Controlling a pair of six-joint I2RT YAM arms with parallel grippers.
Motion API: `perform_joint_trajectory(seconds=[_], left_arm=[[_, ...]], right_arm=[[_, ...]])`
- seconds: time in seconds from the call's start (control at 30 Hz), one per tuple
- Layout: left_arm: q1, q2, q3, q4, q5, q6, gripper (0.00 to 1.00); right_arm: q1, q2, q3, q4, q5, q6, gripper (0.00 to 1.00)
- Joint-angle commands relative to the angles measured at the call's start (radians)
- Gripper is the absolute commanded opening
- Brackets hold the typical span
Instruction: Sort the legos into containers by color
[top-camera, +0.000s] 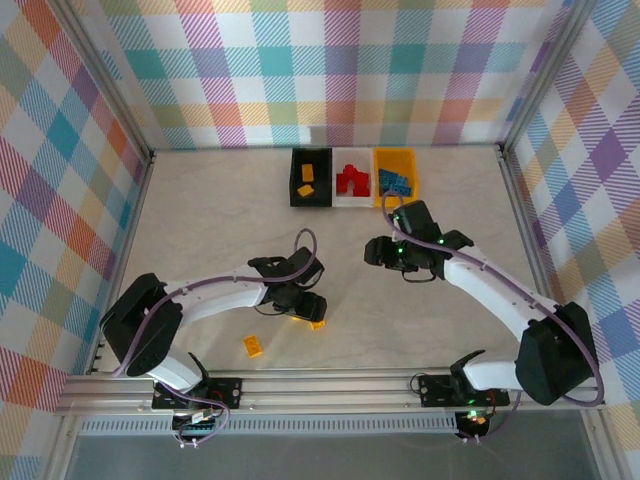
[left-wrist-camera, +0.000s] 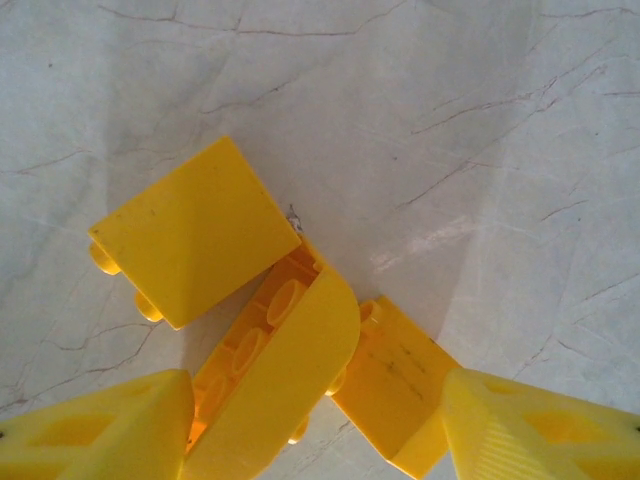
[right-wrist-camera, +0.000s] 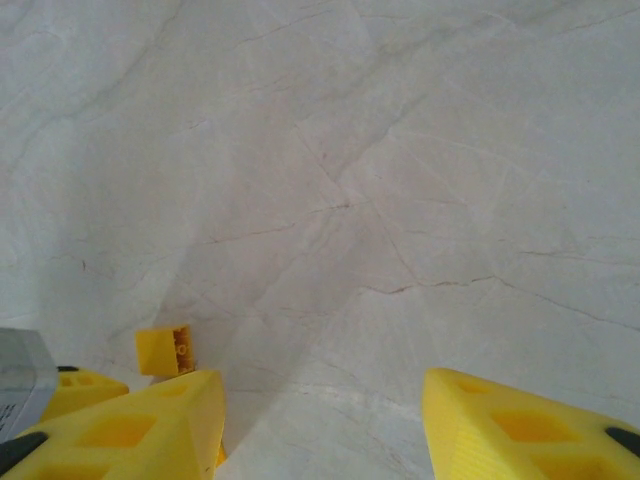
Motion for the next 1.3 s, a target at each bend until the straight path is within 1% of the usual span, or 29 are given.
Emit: perform_joint_trajectory(seconds=[0.0, 0.17, 0.3, 0.47, 0.63, 0.77, 0.93, 1.17, 1.23, 1.27], left_arm=[[-0.014, 0.027, 0.015, 0.025, -0.005, -0.011, 0.63], [-0.020, 0.056, 0.020, 0.036, -0.008, -0.010, 0.60], [-0.019, 0.055, 0.034, 0.006, -0.071, -0.001, 0.60], [-0.019, 0.059, 0.046, -0.012, -0.101, 0.013, 0.58], [-0.018, 0.079, 0.054, -0.031, -0.154, 0.009, 0.49], [-0.014, 0.104, 0.071, -0.034, -0.166, 0.015, 0.45], [-0.015, 0.146, 0.082, -0.033, -0.161, 0.019, 0.44], [-0.014, 0.176, 0.080, -0.043, -0.174, 0.021, 0.46], [-0.013, 0.176, 0.073, -0.047, -0.186, 0.019, 0.42], [-0.013, 0.175, 0.069, -0.047, -0.192, 0.020, 0.38]], right_arm=[[0.023, -0.044, -0.030, 0.011, -0.021, 0.038, 0.55], [0.066, -0.080, -0.064, 0.003, -0.007, 0.059, 0.55], [0.088, -0.088, -0.091, 0.014, -0.007, 0.073, 0.55], [0.101, -0.077, -0.108, 0.035, -0.014, 0.089, 0.55], [0.110, -0.071, -0.098, 0.041, -0.015, 0.089, 0.55], [0.112, -0.069, -0.093, 0.042, -0.016, 0.089, 0.54], [0.113, -0.072, -0.092, 0.041, -0.016, 0.091, 0.54], [0.115, -0.072, -0.093, 0.046, -0.011, 0.090, 0.55], [0.114, -0.069, -0.092, 0.047, -0.011, 0.092, 0.55], [0.116, -0.067, -0.094, 0.051, -0.011, 0.092, 0.55]])
